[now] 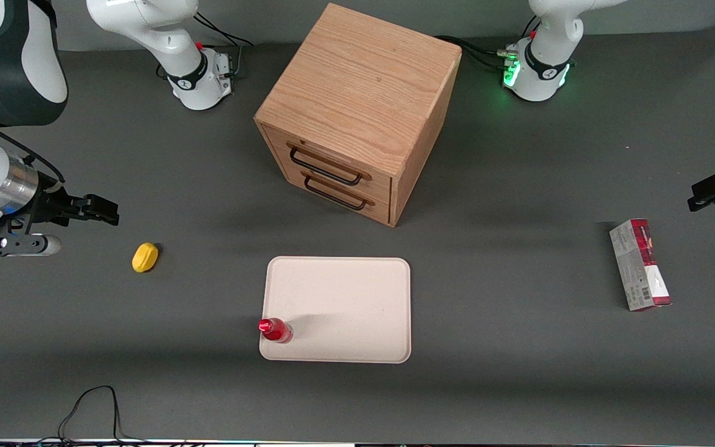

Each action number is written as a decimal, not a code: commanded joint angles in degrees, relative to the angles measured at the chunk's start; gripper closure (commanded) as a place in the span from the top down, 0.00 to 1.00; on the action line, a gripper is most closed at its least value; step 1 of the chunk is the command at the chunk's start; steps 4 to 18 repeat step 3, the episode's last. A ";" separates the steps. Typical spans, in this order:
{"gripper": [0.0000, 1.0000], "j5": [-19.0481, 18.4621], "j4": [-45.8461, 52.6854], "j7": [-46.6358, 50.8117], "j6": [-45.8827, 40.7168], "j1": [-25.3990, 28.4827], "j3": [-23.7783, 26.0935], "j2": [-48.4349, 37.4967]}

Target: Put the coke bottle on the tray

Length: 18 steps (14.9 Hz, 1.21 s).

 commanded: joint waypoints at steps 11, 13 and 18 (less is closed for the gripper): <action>1.00 0.74 0.93 0.27 -0.30 0.42 -0.39 -0.64; 1.00 0.74 0.93 0.27 -0.30 0.42 -0.39 -0.64; 1.00 0.74 0.93 0.27 -0.30 0.42 -0.39 -0.64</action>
